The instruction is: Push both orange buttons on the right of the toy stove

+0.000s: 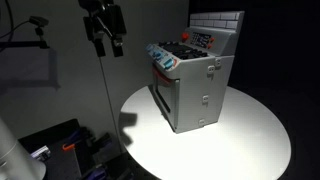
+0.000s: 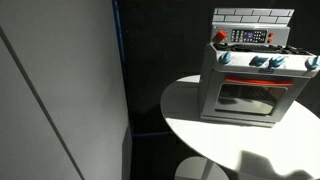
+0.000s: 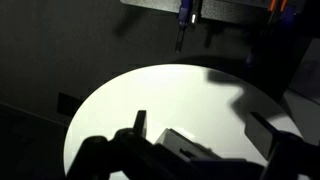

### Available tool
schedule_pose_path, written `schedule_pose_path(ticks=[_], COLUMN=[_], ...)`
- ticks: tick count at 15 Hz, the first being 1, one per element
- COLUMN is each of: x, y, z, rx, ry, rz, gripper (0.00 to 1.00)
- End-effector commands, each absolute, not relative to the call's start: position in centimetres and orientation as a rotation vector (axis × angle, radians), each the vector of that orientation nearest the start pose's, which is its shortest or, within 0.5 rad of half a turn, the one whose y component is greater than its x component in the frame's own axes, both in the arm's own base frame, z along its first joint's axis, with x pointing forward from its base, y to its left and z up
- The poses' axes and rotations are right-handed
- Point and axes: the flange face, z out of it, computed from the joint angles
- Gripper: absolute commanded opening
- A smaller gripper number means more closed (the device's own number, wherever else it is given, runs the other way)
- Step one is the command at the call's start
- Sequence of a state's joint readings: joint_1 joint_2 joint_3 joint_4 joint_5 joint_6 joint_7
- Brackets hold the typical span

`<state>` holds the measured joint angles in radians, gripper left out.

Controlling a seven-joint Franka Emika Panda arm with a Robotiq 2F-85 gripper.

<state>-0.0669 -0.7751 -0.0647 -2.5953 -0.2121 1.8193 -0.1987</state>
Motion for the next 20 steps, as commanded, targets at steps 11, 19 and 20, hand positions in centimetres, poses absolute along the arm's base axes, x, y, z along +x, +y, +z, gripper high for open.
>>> schedule_pose_path(ticks=[11, 19, 20], x=[31.4, 32.1, 32.5], y=[-6.0, -6.0, -6.0], z=[49.6, 49.3, 49.2], rx=[-3.291, -3.301, -3.303], ry=[-0.227, -0.207, -0.194], rz=[0.043, 0.038, 0.034], gripper=[1.00, 1.00, 1.00])
